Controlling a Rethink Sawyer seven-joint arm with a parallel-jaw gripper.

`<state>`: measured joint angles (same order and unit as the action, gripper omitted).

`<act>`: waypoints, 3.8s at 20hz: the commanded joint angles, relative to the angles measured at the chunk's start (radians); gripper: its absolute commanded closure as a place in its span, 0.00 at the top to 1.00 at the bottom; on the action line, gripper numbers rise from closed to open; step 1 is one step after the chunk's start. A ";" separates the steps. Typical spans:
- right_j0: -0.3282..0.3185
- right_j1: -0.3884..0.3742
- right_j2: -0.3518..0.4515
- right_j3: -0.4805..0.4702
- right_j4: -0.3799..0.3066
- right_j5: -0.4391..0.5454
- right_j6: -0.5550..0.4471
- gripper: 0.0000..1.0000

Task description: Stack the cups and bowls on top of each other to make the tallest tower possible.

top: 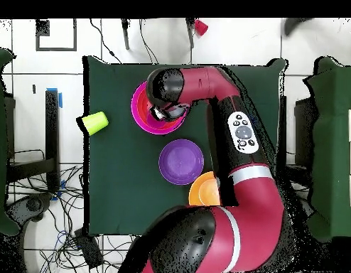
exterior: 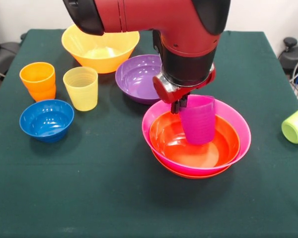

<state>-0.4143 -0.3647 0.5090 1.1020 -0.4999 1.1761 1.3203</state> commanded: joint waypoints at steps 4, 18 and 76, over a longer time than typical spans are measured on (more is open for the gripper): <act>0.007 0.014 0.004 -0.086 -0.001 0.066 -0.066 0.00; 0.000 -0.009 0.000 -0.039 0.003 0.025 -0.058 0.00; 0.024 -0.075 -0.027 0.002 0.026 0.038 -0.042 1.00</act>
<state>-0.4222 -0.4493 0.5084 1.0767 -0.4288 1.1803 1.3203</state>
